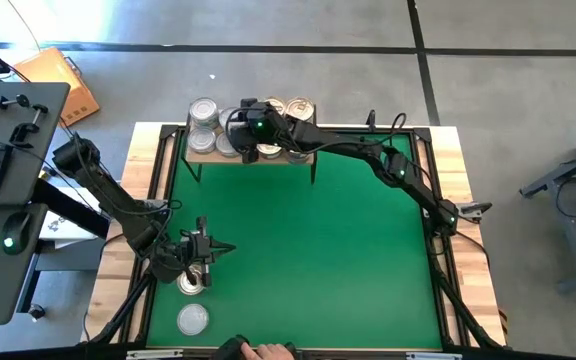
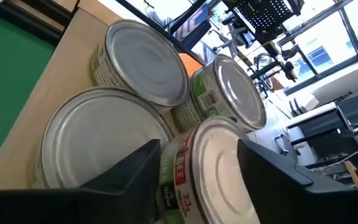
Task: Stack canned seafood by type on shelf
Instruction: Stack the green tuna can on the other green tuna can on the shelf
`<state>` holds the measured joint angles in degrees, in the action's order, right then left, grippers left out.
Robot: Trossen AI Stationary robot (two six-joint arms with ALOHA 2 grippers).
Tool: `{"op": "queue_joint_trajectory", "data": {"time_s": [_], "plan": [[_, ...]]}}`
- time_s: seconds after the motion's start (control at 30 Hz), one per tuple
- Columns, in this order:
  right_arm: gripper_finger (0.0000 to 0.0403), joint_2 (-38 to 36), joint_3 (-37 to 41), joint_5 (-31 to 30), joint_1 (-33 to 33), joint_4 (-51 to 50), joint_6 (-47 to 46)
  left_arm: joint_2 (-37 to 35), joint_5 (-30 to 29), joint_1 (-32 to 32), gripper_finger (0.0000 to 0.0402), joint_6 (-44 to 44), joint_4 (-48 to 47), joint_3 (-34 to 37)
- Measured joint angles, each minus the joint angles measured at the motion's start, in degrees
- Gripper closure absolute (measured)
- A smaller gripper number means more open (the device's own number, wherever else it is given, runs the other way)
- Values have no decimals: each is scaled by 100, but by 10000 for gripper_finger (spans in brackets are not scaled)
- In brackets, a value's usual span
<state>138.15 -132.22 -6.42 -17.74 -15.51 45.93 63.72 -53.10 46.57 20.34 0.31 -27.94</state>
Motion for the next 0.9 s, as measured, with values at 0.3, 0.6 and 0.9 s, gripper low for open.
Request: {"op": "queue_joint_trajectory", "data": {"time_s": [0.3,0.6,0.9], "plan": [[167,0,-4,-44,0,159,-98,0,0,0,401,2,-4,0],[189,-202,-4,-16,211,-16,-363,0,21,0,401,2,-3,0],[369,-483,-15,-247,48,-1052,-1561,0,26,0,401,-10,-7,0]]}}
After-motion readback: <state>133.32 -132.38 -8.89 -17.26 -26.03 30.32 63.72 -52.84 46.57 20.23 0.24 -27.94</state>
